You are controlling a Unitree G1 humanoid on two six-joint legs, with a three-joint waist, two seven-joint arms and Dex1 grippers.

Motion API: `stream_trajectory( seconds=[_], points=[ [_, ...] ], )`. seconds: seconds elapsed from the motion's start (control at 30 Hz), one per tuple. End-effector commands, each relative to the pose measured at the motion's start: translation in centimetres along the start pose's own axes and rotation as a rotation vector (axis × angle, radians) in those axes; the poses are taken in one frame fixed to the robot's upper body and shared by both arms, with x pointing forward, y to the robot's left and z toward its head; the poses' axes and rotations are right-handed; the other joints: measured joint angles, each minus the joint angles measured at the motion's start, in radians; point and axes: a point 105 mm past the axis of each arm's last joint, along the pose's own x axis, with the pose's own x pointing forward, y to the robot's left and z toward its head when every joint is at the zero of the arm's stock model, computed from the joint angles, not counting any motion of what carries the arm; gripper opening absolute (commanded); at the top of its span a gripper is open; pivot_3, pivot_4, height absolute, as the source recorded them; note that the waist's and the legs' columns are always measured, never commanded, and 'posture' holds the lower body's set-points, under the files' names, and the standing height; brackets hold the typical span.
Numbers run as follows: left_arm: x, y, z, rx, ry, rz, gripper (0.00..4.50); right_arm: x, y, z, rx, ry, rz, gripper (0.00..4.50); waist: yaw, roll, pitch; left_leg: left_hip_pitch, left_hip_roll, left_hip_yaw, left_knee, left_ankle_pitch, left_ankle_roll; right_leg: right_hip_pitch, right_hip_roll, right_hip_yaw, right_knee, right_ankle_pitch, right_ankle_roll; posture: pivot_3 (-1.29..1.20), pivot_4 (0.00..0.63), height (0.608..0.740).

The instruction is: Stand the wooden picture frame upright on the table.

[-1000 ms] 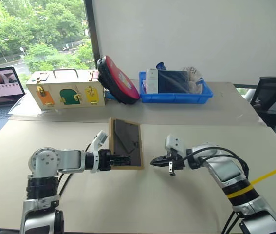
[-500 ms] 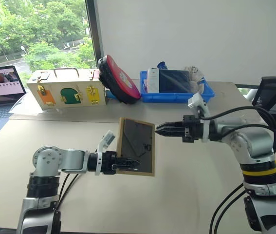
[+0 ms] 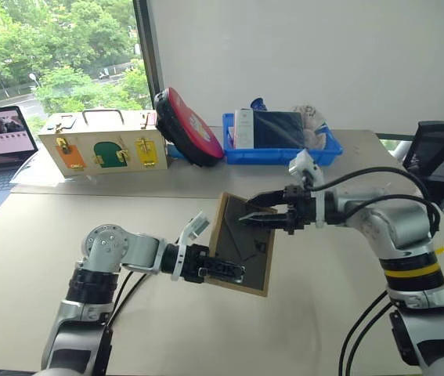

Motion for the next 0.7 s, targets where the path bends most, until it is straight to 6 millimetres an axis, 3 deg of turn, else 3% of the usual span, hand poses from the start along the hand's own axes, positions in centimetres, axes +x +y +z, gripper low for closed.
stream_trajectory(
  seconds=[0.03, 0.13, 0.47, 0.57, 0.7],
  points=[
    [0.1, -1.8, 1.5, 0.074, -0.023, -0.067, 0.74, 0.2, 2.6, -0.2, 0.007, 0.009, 0.129, 3.77, 0.000, 0.000, 0.000, 0.000, 0.000, 0.000, 0.000, 0.000, 0.000, 0.000, 0.000, 0.000, 0.000, 0.000, 0.000, 0.00, 0.150, 0.717],
    [0.0, -1.6, 1.9, 0.075, -0.040, -0.059, 0.74, -0.2, 4.3, 0.4, 0.004, -0.029, 0.215, 3.77, 0.001, 0.000, 0.000, -0.002, 0.000, -0.001, 0.000, 0.000, 0.000, -0.001, 0.000, -0.001, 0.000, 0.000, 0.000, 0.00, 0.150, 0.717],
    [-1.0, -0.9, 2.8, 0.056, -0.083, -0.045, 0.74, -3.0, 5.5, 1.7, -0.017, -0.111, 0.235, 3.77, 0.001, 0.000, 0.000, -0.002, 0.000, -0.002, 0.001, 0.000, 0.000, 0.000, 0.000, -0.002, -0.001, 0.000, 0.000, 0.00, 0.150, 0.717],
    [-1.5, -1.0, 2.8, 0.044, -0.069, -0.049, 0.74, -3.8, 4.8, 1.1, -0.032, -0.063, 0.165, 3.77, 0.002, 0.000, 0.000, -0.002, 0.000, -0.002, 0.001, 0.000, 0.000, 0.000, 0.000, -0.002, -0.001, 0.000, 0.000, 0.00, 0.150, 0.717],
    [-2.2, -1.5, 3.3, 0.021, -0.074, -0.091, 0.74, -5.1, 2.1, 0.1, -0.097, 0.015, -0.023, 3.77, -0.002, 0.000, 0.000, -0.002, 0.000, -0.002, 0.001, 0.000, 0.000, -0.001, 0.000, -0.002, -0.001, 0.000, 0.000, 0.00, 0.150, 0.717]
  ],
)
